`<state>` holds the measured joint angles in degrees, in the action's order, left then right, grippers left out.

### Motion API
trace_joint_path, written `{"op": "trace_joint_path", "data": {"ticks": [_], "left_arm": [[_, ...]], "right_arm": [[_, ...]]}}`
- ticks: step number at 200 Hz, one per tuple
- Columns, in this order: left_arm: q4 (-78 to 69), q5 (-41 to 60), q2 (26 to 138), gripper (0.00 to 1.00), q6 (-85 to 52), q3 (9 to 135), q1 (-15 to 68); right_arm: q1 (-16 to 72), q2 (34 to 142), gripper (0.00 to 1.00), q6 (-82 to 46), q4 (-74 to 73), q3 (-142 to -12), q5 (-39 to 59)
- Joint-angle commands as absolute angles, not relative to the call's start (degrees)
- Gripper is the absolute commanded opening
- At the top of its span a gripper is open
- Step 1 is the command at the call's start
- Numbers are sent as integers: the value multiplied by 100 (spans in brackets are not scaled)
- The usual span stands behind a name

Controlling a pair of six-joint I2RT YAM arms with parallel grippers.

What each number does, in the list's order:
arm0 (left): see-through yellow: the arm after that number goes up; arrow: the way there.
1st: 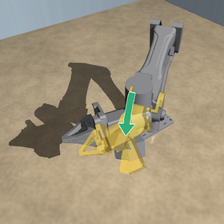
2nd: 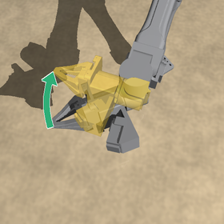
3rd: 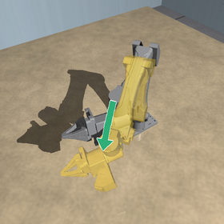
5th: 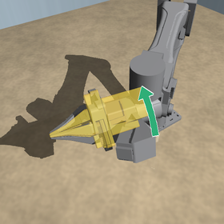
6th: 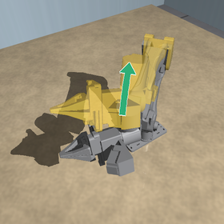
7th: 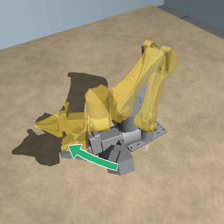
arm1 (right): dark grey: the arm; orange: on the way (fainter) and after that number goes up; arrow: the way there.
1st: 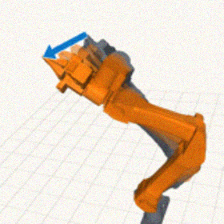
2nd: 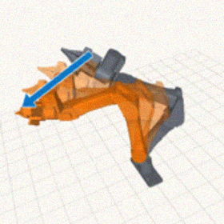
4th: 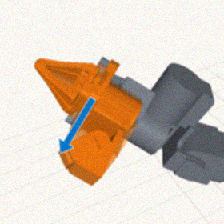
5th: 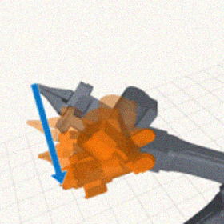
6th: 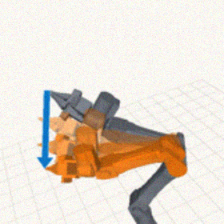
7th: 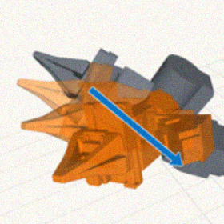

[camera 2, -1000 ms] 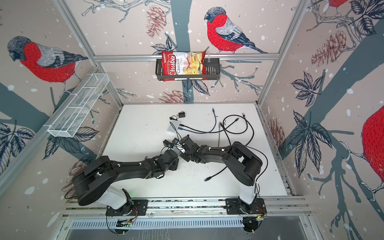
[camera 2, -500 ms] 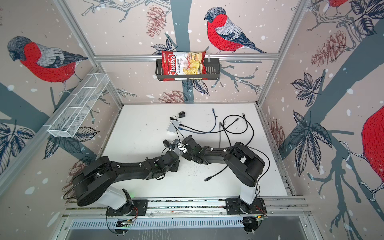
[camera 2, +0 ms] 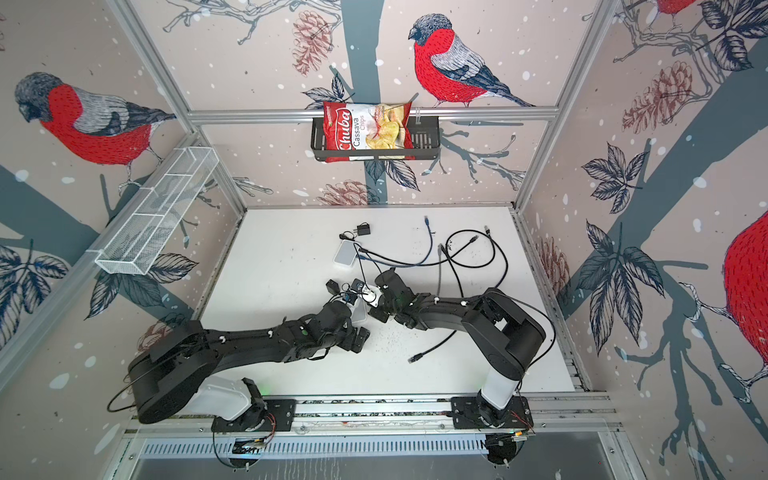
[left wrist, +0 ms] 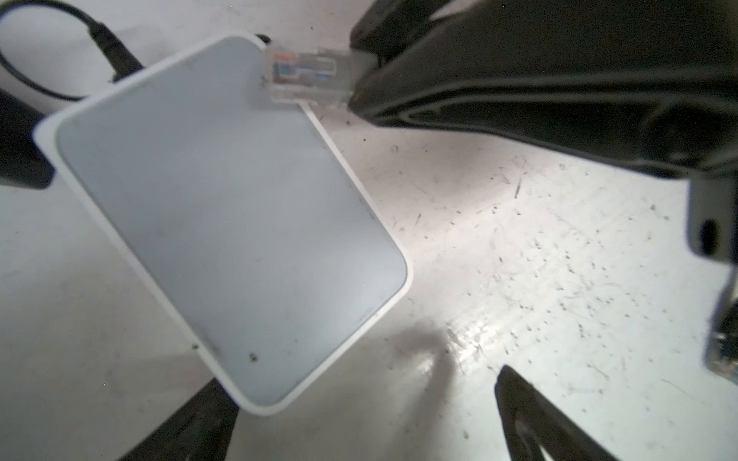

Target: Insert the plug into the switch port

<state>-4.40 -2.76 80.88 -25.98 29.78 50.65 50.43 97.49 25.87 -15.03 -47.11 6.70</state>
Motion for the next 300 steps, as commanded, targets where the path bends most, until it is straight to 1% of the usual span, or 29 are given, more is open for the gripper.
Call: {"op": "trace_joint_path", "data": {"ticks": [1,29,54,85,112,143,165,225,237,251,266,271,281,300], "left_arm": [[-409,-173,7830,98,-3434,2908,4943],[-20,-872,7614,98,-4018,3005,4896],[341,-1183,7797,98,-4255,3361,4887],[889,-1268,8393,98,-4286,4072,4882],[1048,-1327,8727,98,-4289,4456,4895],[1453,-1495,9077,98,-4372,4858,4904],[1741,-1679,9269,98,-4498,5006,4930],[1703,-1751,9560,97,-4632,5012,5040],[1635,-1742,9565,93,-4594,4977,5061],[1561,-1749,9554,82,-4535,4897,5080],[1375,-1716,9493,72,-4373,4754,5098],[1309,-1697,9477,70,-4320,4705,5098],[1212,-1662,9449,69,-4237,4621,5098],[1119,-1600,9453,63,-4019,4545,5098]], "right_arm": [[5041,9665,0,3278,-1473,-4668,1635],[4879,9594,0,3248,-1499,-4662,1575],[4750,9554,0,3226,-1556,-4645,1549],[4459,9485,0,2943,-1689,-4633,1271],[4106,9349,0,2542,-1830,-4621,976],[3783,9191,0,2412,-1960,-4497,853],[3667,9114,0,2399,-2016,-4423,876],[3582,9116,0,2374,-2057,-4386,993],[3584,9135,0,2372,-2057,-4390,1027],[3580,9147,0,2377,-2031,-4403,1088],[3586,9167,0,2382,-1996,-4410,1157],[3586,9175,0,2384,-1994,-4408,1164],[3586,9195,0,2368,-1975,-4419,1193],[3595,9232,0,2369,-1892,-4452,1255]]}}
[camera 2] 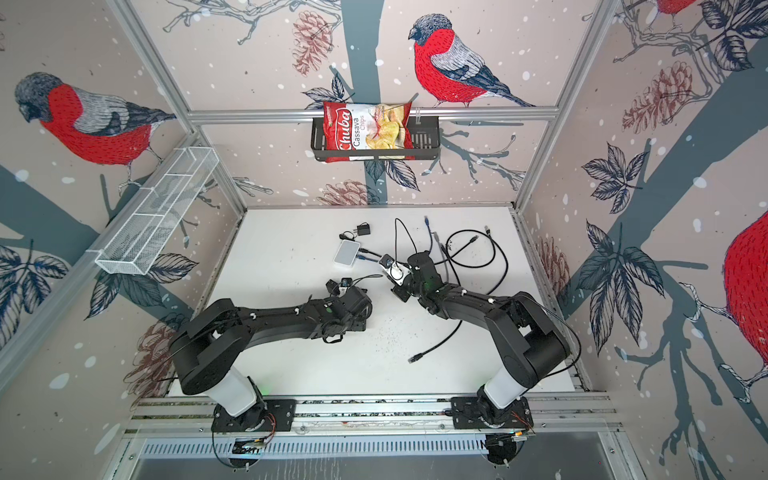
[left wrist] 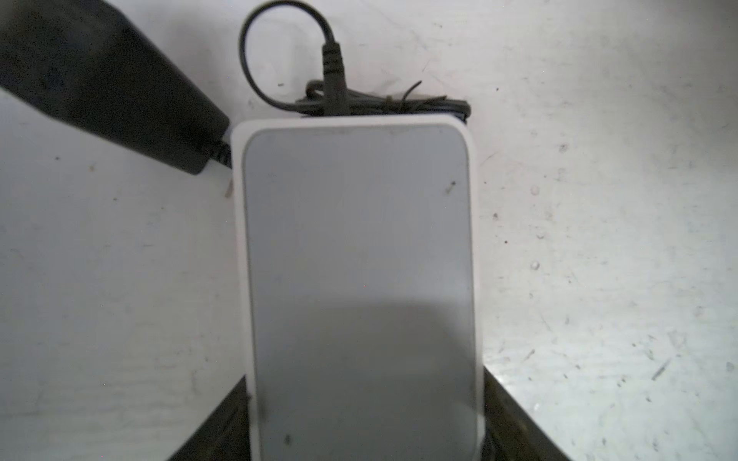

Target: Insert the plug into the switch port

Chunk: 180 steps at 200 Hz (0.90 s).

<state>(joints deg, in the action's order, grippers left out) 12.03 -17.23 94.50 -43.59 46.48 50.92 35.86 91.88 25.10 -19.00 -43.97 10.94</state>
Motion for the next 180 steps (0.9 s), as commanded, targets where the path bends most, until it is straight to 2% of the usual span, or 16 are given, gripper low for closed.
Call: {"op": "trace_joint_path", "data": {"ticks": [1,21,32,83,180], "left_arm": [[1118,-1595,9455,62,-4009,4545,5098],[1049,-1472,9466,55,-3733,4467,5106],[980,-1396,9466,54,-3591,4411,5123],[558,-1111,9236,55,-2993,3960,5221],[90,-977,8641,55,-2853,3216,5220]], "right_arm": [[3595,9235,0,2375,-1882,-4459,1261],[3667,9277,0,2472,-1726,-4490,1362],[3736,9295,0,2548,-1576,-4518,1397],[4274,9328,0,2441,-1146,-4395,966],[4803,9412,0,2089,-519,-4499,517]]}}
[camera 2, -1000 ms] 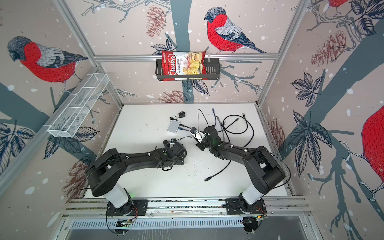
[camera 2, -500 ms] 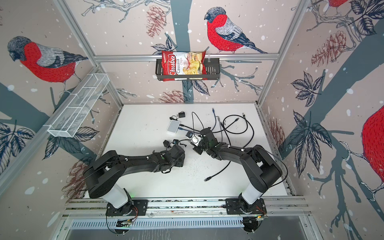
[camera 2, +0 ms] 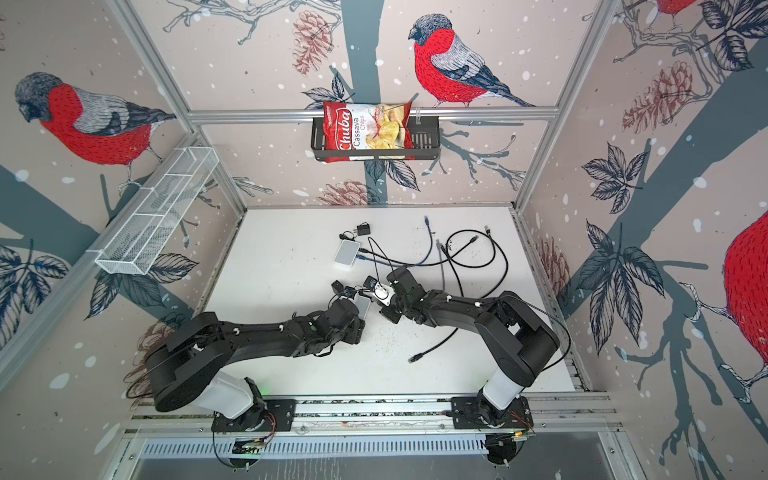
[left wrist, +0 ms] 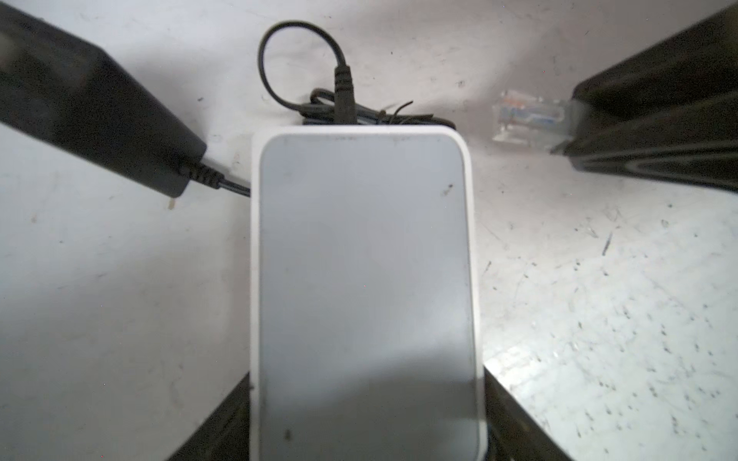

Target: Insert the plug into the switch port

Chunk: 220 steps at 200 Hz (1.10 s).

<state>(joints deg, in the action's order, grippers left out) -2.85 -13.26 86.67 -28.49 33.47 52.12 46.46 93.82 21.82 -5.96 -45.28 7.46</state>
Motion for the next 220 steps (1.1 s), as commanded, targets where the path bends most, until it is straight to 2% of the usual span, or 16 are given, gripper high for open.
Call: {"op": "trace_joint_path", "data": {"ticks": [1,68,220], "left_arm": [[89,-981,8636,55,-2850,3203,5220],[-463,-855,8190,54,-2834,2585,5229],[-251,-639,8340,54,-2613,2807,5256]], "right_arm": [[4814,9417,0,2090,-519,-4491,513],[5029,9501,0,1874,-581,-4481,469],[5422,9350,0,2151,-1334,-4234,36]]}}
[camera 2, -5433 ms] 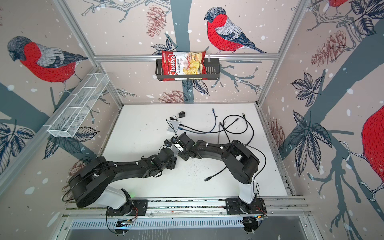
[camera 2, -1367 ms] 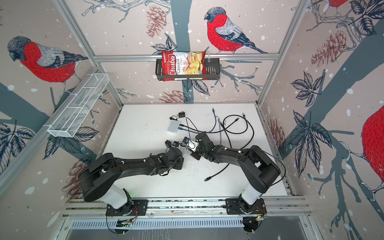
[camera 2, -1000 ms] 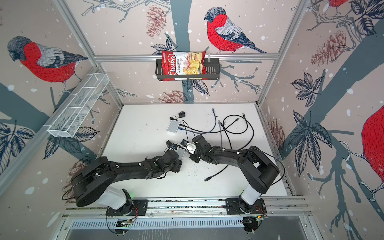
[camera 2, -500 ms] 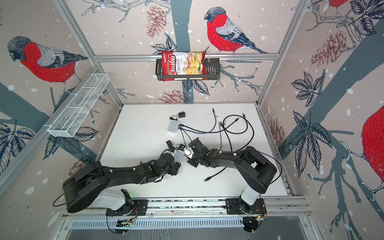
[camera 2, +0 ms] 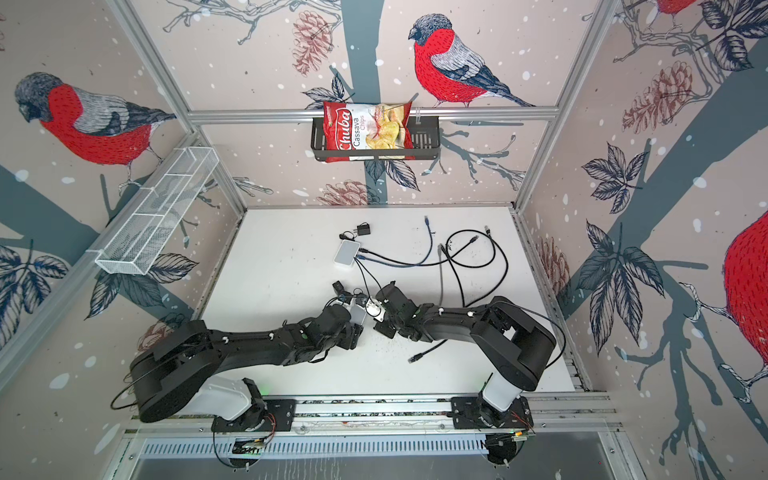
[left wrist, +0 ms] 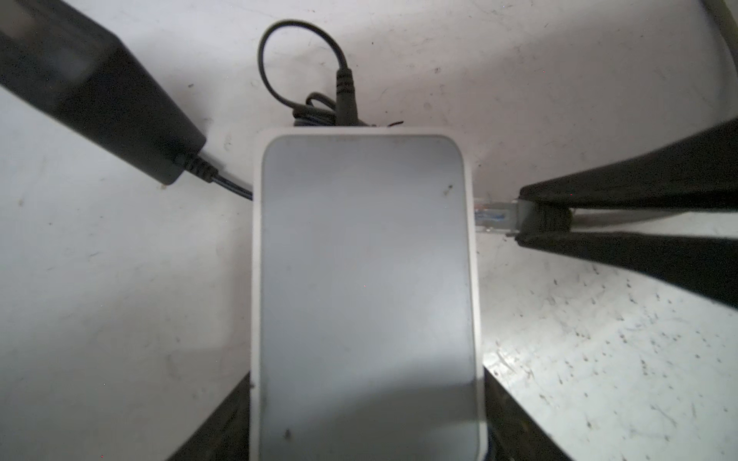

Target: Insert the plug into the switch port

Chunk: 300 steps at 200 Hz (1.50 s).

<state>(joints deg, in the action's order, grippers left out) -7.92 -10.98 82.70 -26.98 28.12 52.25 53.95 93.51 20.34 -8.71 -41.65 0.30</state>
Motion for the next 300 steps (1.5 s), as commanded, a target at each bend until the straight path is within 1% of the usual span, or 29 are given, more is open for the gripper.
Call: {"op": "trace_joint_path", "data": {"ticks": [1,84,154,193,257,300], "left_arm": [[-248,-636,8340,54,-2616,2810,5256],[-114,-647,8512,54,-2567,2904,5264],[-116,-669,8459,53,-2558,2865,5282],[-141,-670,8447,53,-2546,2865,5286],[-445,-168,8499,52,-2163,2873,5397],[-626,-1,8457,50,-1861,2857,5639]], "right_arm": [[5422,9355,0,2152,-1335,-4231,35],[5421,9141,0,2337,-1229,-4249,72],[5221,9413,0,2193,-1002,-4488,238],[5158,9281,0,2153,-1265,-4279,453],[5158,9453,0,2008,-1831,-4355,810],[5167,9492,0,1925,-2232,-4407,1065]]}}
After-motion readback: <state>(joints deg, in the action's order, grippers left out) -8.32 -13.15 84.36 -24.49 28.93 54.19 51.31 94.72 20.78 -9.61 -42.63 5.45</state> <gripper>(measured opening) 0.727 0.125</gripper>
